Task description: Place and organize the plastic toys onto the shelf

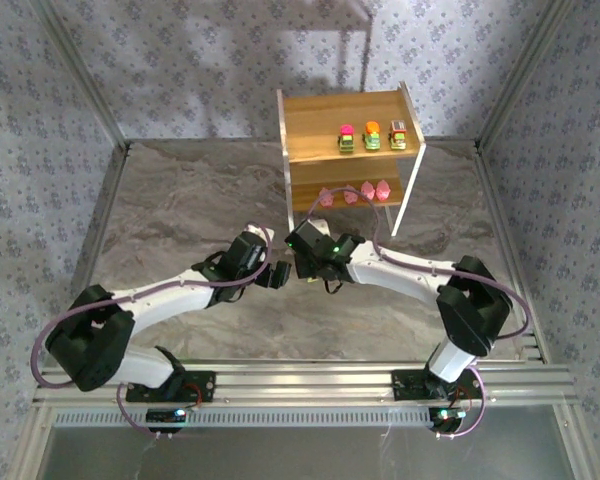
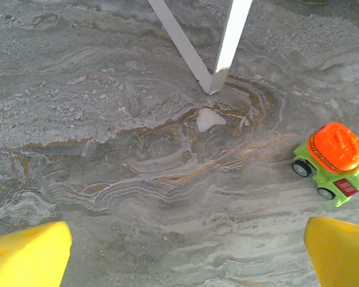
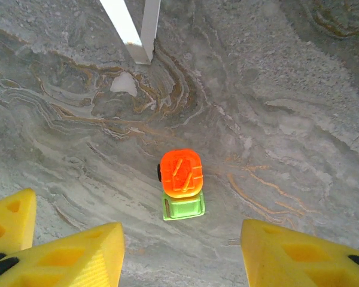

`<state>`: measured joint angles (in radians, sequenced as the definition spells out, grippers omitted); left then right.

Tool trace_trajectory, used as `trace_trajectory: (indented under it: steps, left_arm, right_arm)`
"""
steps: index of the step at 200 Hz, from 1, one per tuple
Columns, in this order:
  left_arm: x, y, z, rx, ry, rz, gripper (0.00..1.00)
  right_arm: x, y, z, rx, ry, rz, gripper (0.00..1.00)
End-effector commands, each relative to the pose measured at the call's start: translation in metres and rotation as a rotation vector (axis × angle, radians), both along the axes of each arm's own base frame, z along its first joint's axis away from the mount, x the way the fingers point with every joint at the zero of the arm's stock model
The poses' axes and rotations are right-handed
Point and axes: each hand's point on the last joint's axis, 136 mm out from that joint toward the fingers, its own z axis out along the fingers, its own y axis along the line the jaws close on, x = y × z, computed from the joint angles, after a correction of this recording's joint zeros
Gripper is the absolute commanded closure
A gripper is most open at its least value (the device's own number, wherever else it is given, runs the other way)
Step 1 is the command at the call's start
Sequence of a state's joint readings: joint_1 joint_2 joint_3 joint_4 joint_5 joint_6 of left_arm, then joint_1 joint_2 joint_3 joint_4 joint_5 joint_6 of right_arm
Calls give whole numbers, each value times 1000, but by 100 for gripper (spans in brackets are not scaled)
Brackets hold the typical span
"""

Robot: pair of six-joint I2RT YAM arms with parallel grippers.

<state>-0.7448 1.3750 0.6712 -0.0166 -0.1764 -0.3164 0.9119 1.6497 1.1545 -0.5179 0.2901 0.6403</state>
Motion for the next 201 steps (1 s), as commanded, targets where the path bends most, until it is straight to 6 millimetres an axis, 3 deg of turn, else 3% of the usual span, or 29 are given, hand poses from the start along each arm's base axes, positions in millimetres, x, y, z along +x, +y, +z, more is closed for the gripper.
trace_trajectory:
  steps: [1, 201]
  left_arm:
    - [6, 3, 3, 3, 12, 32, 0]
    - [7, 0, -4, -26, 47, 29, 0]
  right_arm:
    - [-1, -3, -15, -6, 31, -18, 45]
    - [4, 0, -72, -35, 124, -6, 50]
